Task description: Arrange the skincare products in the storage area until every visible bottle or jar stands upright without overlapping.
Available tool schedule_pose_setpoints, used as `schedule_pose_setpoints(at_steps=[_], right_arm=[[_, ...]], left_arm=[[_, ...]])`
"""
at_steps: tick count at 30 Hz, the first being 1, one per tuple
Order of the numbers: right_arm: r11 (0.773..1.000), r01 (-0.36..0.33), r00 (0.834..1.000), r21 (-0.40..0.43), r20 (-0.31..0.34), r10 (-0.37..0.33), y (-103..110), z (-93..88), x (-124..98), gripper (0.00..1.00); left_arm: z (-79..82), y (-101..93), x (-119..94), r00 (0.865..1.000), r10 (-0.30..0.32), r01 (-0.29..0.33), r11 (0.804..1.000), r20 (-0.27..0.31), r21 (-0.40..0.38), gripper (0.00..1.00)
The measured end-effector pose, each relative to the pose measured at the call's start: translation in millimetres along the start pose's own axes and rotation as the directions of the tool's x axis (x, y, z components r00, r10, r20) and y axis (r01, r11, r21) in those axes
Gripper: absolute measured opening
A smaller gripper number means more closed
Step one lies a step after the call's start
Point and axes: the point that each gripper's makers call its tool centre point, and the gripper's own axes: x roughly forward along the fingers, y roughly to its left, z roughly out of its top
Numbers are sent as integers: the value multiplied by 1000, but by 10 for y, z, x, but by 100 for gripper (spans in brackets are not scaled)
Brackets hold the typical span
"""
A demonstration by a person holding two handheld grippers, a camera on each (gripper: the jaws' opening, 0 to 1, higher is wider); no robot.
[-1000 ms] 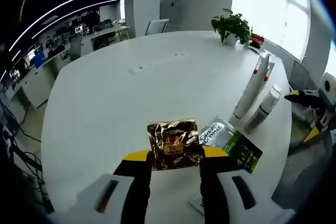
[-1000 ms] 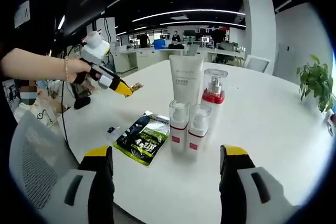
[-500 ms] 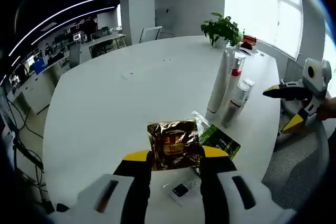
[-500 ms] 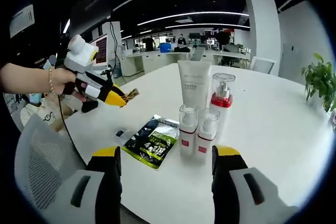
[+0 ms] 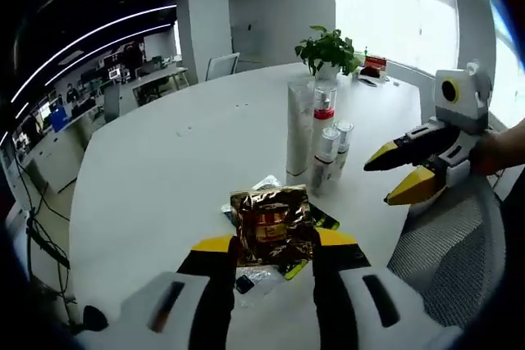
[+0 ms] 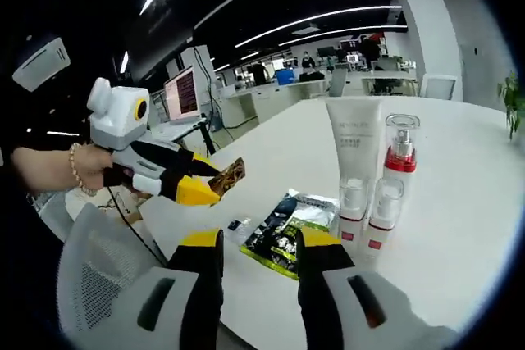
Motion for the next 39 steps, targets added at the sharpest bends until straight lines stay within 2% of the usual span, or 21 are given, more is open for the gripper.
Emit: schedule_pose_setpoints(at_steps=[5,6,10,13,22,25,27,31,35,37,39], right_arm=[[995,-52,998,80,25,50,82,77,111,26],[991,-62,998,121,39,57,91,103,138,26],[976,-99,992,193,95,82,154,206,176,26],[974,-99,993,202,85,84,169,193,196,22],[944,-118,990,307,106,89,181,212,241,13],[934,-133,989,332,112,101,191,226,250,3],[921,-148,986,359,124,111,211,249,254,2],[915,-155,985,374,130,114,223,259,233,1],[908,-157,984,389,137,112,196,265,207,1],[904,-157,984,397,137,110,149,269,186,1],[903,-159,984,400,143,110,114,281,165,1]], left_arm=[[23,-89,-59,1000,-1,0,1000,25,10,39],[45,-123,-79,999,-5,5,1000,37,7,39],[74,-197,-116,998,-18,17,1000,64,15,39],[81,-245,-134,997,-17,16,1000,70,17,39],[154,-338,-164,996,-32,31,999,88,8,39],[153,-329,-145,996,-36,36,999,87,4,40],[149,-329,-136,996,-36,36,999,84,2,40],[135,-337,-105,995,-52,54,998,80,-13,41],[135,-331,-114,992,-81,87,994,96,-66,43],[122,-344,-121,990,-98,109,988,101,-107,45],[116,-329,-140,986,-116,134,979,121,-151,44]])
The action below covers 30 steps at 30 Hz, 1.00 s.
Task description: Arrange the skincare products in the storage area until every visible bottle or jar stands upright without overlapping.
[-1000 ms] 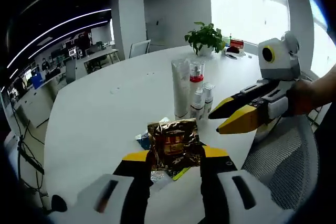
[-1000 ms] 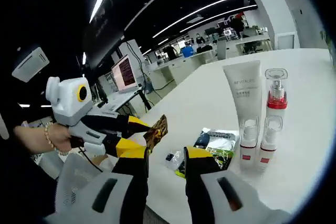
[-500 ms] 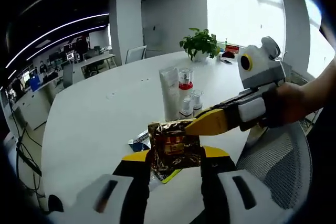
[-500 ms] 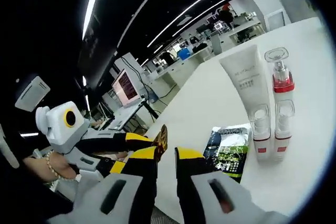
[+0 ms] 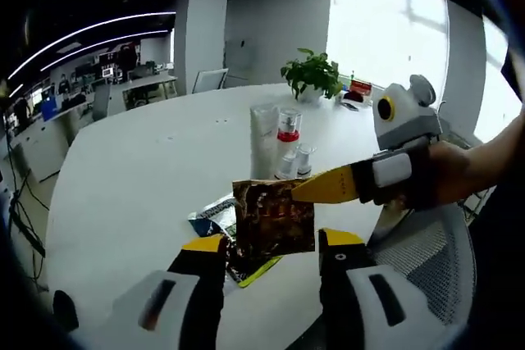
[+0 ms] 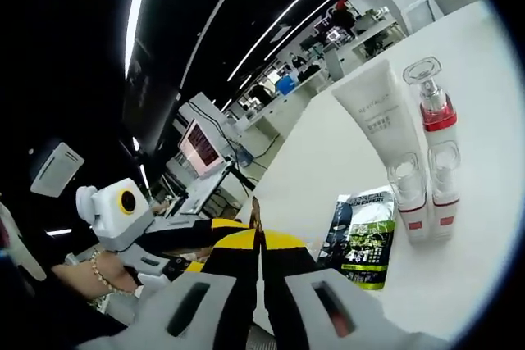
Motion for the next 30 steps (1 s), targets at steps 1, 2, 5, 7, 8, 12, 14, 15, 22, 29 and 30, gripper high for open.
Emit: schedule_pose_setpoints(at_steps=[1,2,5,7,8,12,14,15,22,29,30], right_arm=[[1000,-1,1000,3,0,1,-5,9,-7,1],[1000,-4,1000,6,0,4,-9,17,-13,1],[1000,-25,1000,16,4,25,2,45,-27,1],[999,-39,999,18,6,38,33,56,-28,1],[999,-44,999,23,6,44,44,61,-28,1],[997,-73,997,34,6,73,101,68,-20,1],[996,-84,996,38,7,84,129,69,-14,1],[995,-87,996,42,8,86,132,71,-11,1],[995,-90,996,43,-2,91,170,43,10,1],[999,-45,999,-29,-29,44,106,13,22,1],[998,-28,999,-58,-38,26,79,6,24,2]], left_arm=[[-12,8,-17,1000,-11,11,999,1,-30,43],[-9,6,-26,1000,-19,20,999,9,-51,43],[-8,56,-68,999,-39,41,994,26,-99,40],[19,29,-77,997,-59,68,983,55,-171,37],[37,28,-89,995,-73,88,973,75,-212,35],[50,97,-134,990,-86,113,957,110,-267,26],[45,91,-130,989,-93,122,953,114,-278,22],[33,94,-127,989,-96,125,949,114,-291,21],[-8,115,-128,990,-78,113,935,117,-336,9],[-70,132,-139,993,-76,106,920,93,-376,1],[-75,126,-139,993,-79,108,917,91,-383,1]])
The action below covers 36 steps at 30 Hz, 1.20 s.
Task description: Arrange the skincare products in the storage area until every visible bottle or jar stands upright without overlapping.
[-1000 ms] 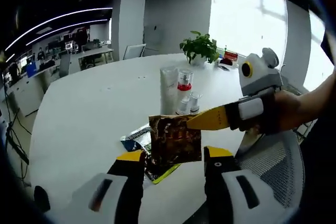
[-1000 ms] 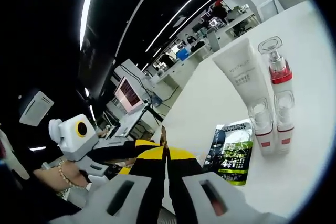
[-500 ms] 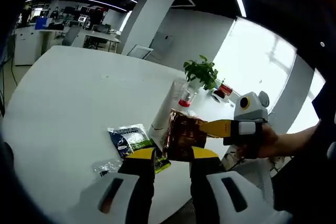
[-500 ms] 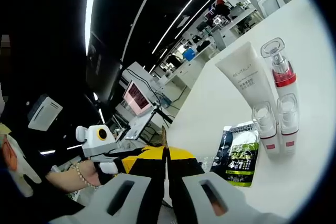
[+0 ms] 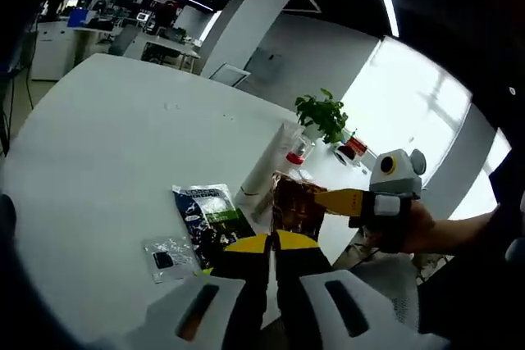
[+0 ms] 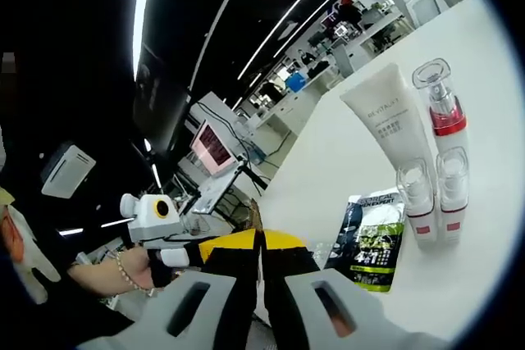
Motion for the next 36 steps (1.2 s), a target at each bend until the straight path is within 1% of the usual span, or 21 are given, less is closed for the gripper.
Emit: schedule_pose_setpoints(at_steps=[1,3,5,8,11,14,16,17,18,19,20,21,23,26,29,30,31,33,35,36], right_arm=[[999,9,1000,-34,-6,-9,-4,-1,10,2],[998,24,1000,-51,-18,-25,-22,-7,22,3],[998,15,1000,-56,-21,-16,2,2,31,3],[994,33,999,-100,-27,-36,-3,9,39,3],[994,36,999,-107,-26,-39,-16,15,60,3],[990,46,998,-132,-29,-51,-24,20,88,2],[985,55,997,-161,-42,-63,-42,4,133,2],[980,58,996,-188,-54,-69,-38,-18,162,1],[979,58,996,-194,-55,-70,-36,-22,170,1],[972,64,995,-228,-58,-80,-46,-24,220,1],[969,69,994,-236,-61,-86,-51,-30,232,1],[958,96,990,-272,-76,-121,-94,-55,257,1],[940,112,984,-322,-95,-150,-124,-102,327,1],[933,114,983,-342,-95,-155,-113,-120,434,1],[910,116,978,-397,-113,-174,-99,-124,509,1],[898,116,976,-425,-120,-183,-112,-128,547,1],[892,115,975,-438,-125,-187,-113,-133,576,1],[871,118,970,-477,-131,-204,-145,-142,650,1],[861,121,969,-493,-129,-210,-137,-131,741,1],[857,121,970,-502,-124,-209,-132,-119,776,1]], left_arm=[[-10,-6,-2,1000,0,-1,1000,-2,-8,1],[-23,-12,-6,1000,4,-4,1000,-2,-24,1],[-34,-9,-15,1000,10,-11,999,-2,-34,1],[-39,-1,-26,1000,15,-15,999,2,-45,1],[-59,14,-59,1000,28,-28,998,7,-56,1],[-68,25,-80,999,35,-35,997,12,-64,1],[-87,53,-92,999,43,-42,997,10,-66,1],[-94,61,-98,999,45,-44,996,9,-71,1],[-100,58,-103,999,47,-46,996,7,-74,1],[-109,90,-112,999,52,-51,996,5,-72,1],[-112,135,-121,998,55,-55,995,4,-82,1],[-107,151,-127,998,55,-54,995,5,-89,1],[-98,191,-139,998,64,-63,994,4,-87,1],[-105,276,-145,997,81,-81,994,-9,-72,1],[-97,340,-154,996,90,-91,994,-16,-67,1],[-104,369,-154,995,94,-95,994,-20,-62,1],[-106,407,-149,995,100,-102,994,-26,-51,1],[-114,461,-133,994,106,-107,994,-37,-15,1],[-122,506,-119,992,114,-114,993,-49,4,1],[-120,565,-113,991,123,-122,992,-55,19,1]])
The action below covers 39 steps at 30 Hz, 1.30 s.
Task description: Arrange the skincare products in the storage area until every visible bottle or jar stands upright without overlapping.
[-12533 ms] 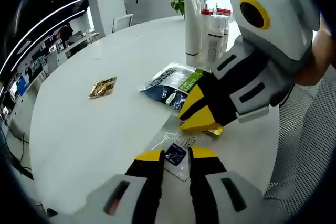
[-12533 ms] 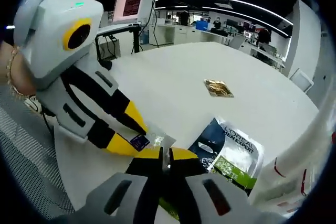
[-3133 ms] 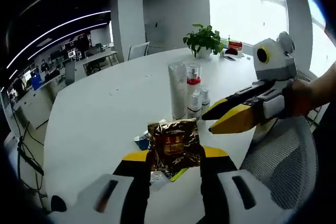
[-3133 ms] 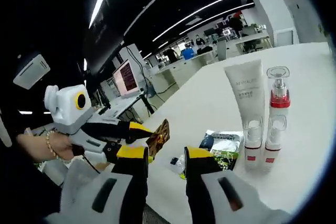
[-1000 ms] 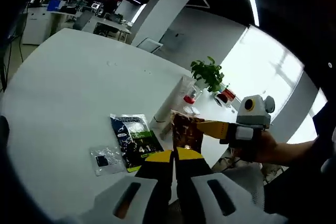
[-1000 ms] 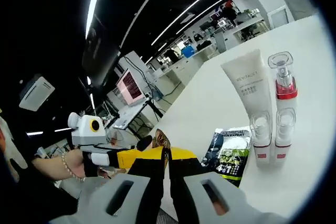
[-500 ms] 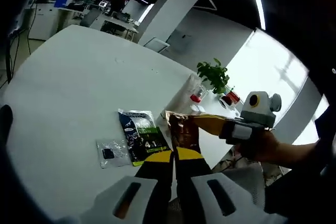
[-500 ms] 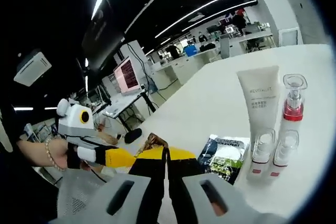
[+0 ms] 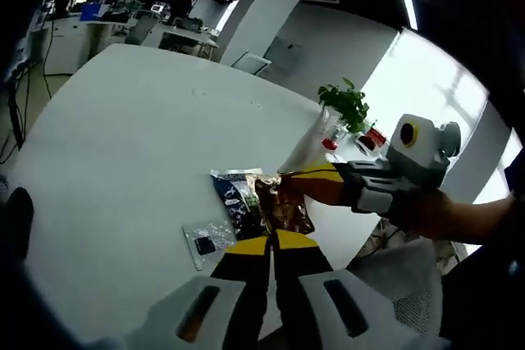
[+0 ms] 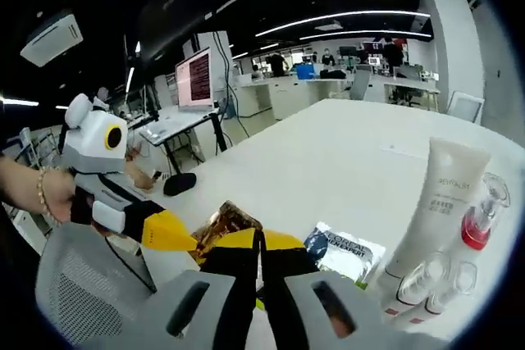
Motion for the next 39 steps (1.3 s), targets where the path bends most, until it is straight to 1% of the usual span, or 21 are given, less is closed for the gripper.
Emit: schedule_pose_setpoints(at_steps=[2,4,5,9,12,13,16,20,24,25,26,27,28,29,30,31,35,37,39], right_arm=[[1000,7,1000,-27,7,-7,-13,30,65,1],[999,16,1000,-48,0,-16,-33,37,154,1],[998,20,1000,-53,-3,-20,-65,19,228,1],[997,25,999,-76,-22,-27,-130,-3,400,1],[996,32,999,-86,-35,-35,-188,-28,502,1],[995,36,998,-92,-42,-40,-212,-41,543,1],[995,41,997,-94,-61,-47,-281,-109,673,1],[994,48,995,-93,-88,-56,-355,-182,800,1],[994,51,990,-101,-127,-64,-435,-296,948,1],[989,52,985,-136,-155,-74,-452,-348,977,1],[982,45,983,-185,-167,-77,-463,-369,1004,1],[977,41,981,-209,-176,-79,-468,-397,1038,1],[979,38,980,-202,-181,-76,-466,-427,1078,1],[979,35,978,-201,-194,-75,-483,-477,1129,1],[979,35,978,-201,-196,-75,-489,-486,1138,1],[976,32,975,-216,-207,-78,-508,-516,1158,1],[966,32,969,-257,-228,-93,-517,-540,1162,1],[963,35,967,-268,-235,-101,-526,-563,1199,1],[954,34,964,-297,-243,-110,-539,-573,1191,1]], left_arm=[[24,35,19,1000,4,-4,1000,-1,7,1],[54,129,51,1000,15,-15,1000,-4,11,1],[67,176,63,1000,21,-21,1000,-5,12,1],[110,355,142,999,39,-39,999,-17,22,1],[125,410,196,998,50,-49,998,-23,26,1],[134,477,238,998,55,-54,998,-28,30,1],[130,605,322,997,66,-65,997,-46,41,1],[137,701,406,994,81,-78,996,-70,47,1],[96,848,517,991,96,-92,995,-93,43,1],[87,891,557,990,101,-98,994,-100,40,1],[81,912,582,989,105,-102,994,-106,37,1],[62,945,615,987,109,-105,994,-116,35,1],[36,978,637,986,112,-108,993,-126,37,1],[18,997,654,984,114,-110,993,-133,37,1],[10,983,664,984,113,-109,993,-136,35,1],[-6,987,681,984,110,-108,994,-140,26,1],[-36,1004,746,982,116,-113,993,-148,29,1],[-54,1018,781,981,119,-115,993,-155,37,1],[-64,1034,796,980,120,-115,992,-158,42,1]])
